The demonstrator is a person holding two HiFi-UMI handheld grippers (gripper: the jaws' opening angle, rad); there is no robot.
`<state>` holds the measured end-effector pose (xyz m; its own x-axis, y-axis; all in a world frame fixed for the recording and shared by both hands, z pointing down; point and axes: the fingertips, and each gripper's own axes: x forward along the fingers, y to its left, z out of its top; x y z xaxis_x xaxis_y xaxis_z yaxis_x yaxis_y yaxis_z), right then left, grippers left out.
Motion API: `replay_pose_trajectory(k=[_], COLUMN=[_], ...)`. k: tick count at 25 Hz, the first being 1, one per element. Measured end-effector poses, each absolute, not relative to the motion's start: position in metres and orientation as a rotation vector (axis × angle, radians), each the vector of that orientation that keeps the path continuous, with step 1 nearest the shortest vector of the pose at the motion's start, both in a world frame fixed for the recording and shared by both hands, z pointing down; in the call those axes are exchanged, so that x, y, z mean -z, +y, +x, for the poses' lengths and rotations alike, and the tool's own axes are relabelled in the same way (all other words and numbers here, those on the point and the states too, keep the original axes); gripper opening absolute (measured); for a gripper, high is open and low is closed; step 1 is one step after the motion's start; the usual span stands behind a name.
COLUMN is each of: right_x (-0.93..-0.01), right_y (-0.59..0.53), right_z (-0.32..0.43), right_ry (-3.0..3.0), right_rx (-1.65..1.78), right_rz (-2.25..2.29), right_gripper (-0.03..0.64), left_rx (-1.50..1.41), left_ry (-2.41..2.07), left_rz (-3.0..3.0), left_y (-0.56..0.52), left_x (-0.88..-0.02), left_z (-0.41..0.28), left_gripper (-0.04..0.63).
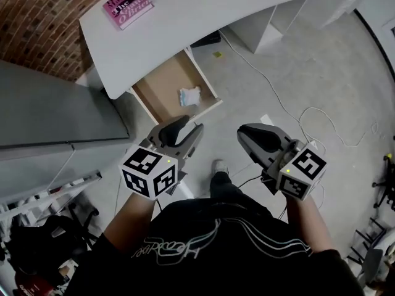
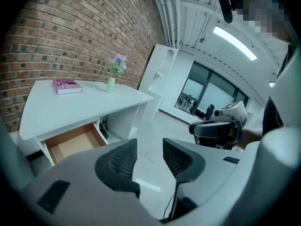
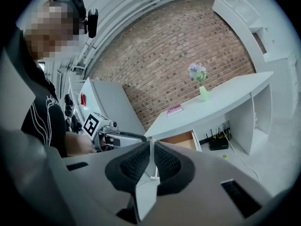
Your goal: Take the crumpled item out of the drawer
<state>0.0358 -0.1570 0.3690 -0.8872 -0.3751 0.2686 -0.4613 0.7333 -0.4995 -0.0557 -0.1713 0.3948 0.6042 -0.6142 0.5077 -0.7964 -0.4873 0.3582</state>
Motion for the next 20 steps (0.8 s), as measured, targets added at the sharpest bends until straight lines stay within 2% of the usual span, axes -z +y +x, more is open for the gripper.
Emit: replay_pose_trajectory(k=[3, 9, 20], right_x=[-0.386, -0.426, -0.498], right_y=[-0.178, -0.200, -0.224], right_z=[0.038, 0.039, 0.019], right_ry=[-2.786, -2.739, -2.654], right_rx=[-0.933, -0.947, -1.157], right_rz=[0.646, 0.636, 0.751], right_gripper=[0.057, 0.057, 0.057], left_rx=[-0.473, -0.524, -0.691], left_ry=[-1.146, -1.202, -1.203], left_rz=[2.230, 2.139, 1.996], left_y=[-0.203, -0.250, -0.306], left_x=[-0.422, -0.482, -0.615], left_z=[-0.057, -0.074, -0.128], left_gripper=[0.206, 0.260, 0.281])
